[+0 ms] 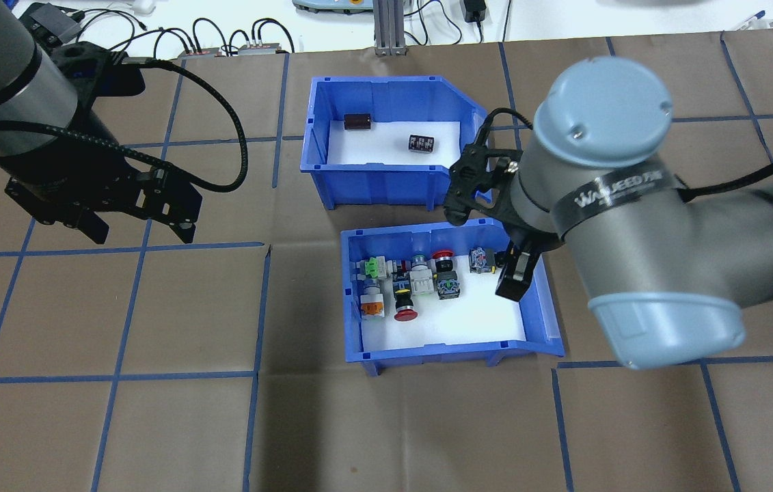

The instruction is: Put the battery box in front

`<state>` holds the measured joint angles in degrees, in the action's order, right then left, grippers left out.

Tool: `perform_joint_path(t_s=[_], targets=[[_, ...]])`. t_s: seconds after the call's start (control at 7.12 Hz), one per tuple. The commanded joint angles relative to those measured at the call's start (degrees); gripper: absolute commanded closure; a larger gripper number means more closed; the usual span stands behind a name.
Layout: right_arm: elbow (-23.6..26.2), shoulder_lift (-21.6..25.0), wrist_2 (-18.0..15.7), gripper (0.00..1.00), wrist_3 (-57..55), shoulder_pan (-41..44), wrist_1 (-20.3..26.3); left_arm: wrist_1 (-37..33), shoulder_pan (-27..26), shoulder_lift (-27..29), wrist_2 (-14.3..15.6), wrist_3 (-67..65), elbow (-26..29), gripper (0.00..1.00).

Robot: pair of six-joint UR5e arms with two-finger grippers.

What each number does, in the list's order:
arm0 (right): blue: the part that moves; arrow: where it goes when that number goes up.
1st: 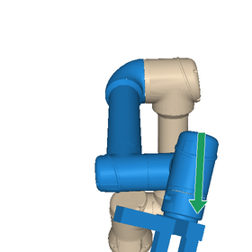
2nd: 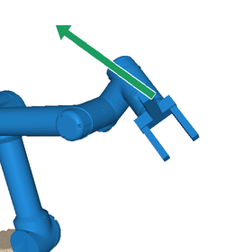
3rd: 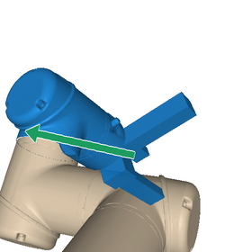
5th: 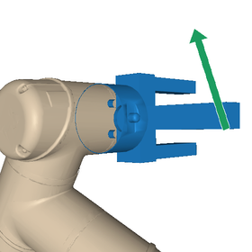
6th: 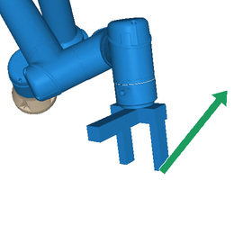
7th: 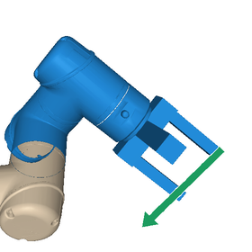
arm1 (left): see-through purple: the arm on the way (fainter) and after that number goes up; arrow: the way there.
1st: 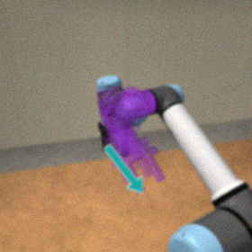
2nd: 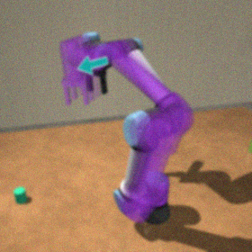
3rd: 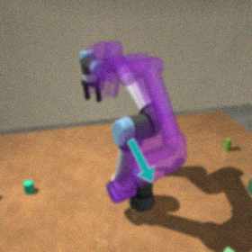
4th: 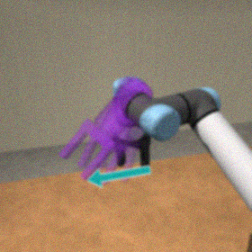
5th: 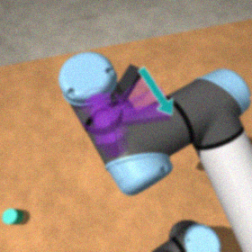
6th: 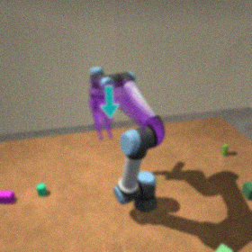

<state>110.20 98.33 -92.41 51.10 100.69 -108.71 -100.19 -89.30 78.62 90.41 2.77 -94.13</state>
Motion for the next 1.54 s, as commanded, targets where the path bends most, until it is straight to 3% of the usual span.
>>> perform_joint_path(t_s=[0.0,0.7,0.84,1.12,1.4], targets=[[-4.19,-0.42,0.21,0.00,-15.16,-6.09,3.06,4.52,0.00,0.74,-0.06,0.39,-0.18,0.01],[-9.90,-0.51,0.56,0.00,-47.36,-13.49,5.78,5.27,0.09,1.46,0.29,-0.04,-0.36,0.01],[-11.40,-2.25,0.56,0.00,-50.54,-13.50,6.57,5.18,0.09,1.54,0.12,-0.04,-0.36,0.01],[-16.83,-6.82,1.79,0.00,-53.55,-12.80,12.96,4.39,0.09,-0.38,0.03,0.39,-0.36,0.01],[-17.21,-7.72,1.88,0.00,-54.44,-11.13,13.35,4.47,0.09,-0.22,-0.41,0.13,-0.35,0.01]])
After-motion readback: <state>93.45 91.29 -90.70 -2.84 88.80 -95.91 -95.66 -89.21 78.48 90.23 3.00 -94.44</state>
